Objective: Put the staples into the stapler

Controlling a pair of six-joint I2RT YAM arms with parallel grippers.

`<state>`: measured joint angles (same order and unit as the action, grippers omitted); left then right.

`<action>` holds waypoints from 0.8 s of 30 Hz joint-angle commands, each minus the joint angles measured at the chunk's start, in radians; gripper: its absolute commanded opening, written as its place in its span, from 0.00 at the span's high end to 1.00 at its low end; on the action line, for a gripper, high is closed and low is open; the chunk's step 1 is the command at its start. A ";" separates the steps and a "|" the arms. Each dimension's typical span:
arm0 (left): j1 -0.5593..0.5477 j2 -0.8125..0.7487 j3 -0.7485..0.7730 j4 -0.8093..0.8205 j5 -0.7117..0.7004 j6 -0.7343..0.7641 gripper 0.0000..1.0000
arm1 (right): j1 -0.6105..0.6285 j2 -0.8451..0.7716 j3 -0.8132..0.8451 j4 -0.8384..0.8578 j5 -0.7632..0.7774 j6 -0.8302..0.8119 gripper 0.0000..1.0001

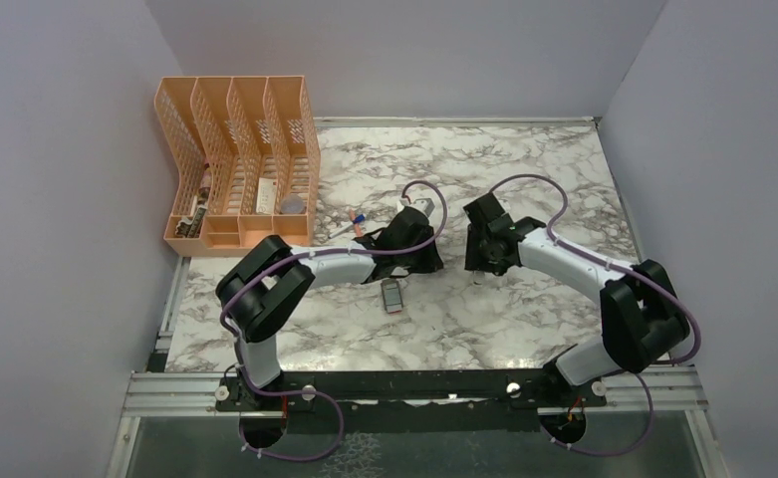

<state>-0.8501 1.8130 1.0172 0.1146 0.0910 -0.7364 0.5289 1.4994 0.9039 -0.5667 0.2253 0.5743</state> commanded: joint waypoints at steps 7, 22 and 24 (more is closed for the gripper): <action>0.005 -0.139 -0.017 -0.051 -0.106 0.061 0.74 | -0.001 -0.153 0.053 -0.021 0.033 -0.043 0.32; -0.003 -0.775 -0.079 -0.568 -0.516 0.209 0.11 | 0.000 -0.666 0.014 -0.230 0.109 -0.036 0.10; -0.003 -0.859 -0.059 -0.682 -0.569 0.223 0.05 | -0.001 -0.735 0.023 -0.259 0.124 -0.028 0.10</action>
<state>-0.8509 1.0912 0.9421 -0.3016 -0.3130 -0.5838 0.5289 0.8715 0.9142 -0.7109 0.2867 0.5415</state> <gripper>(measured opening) 0.902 0.906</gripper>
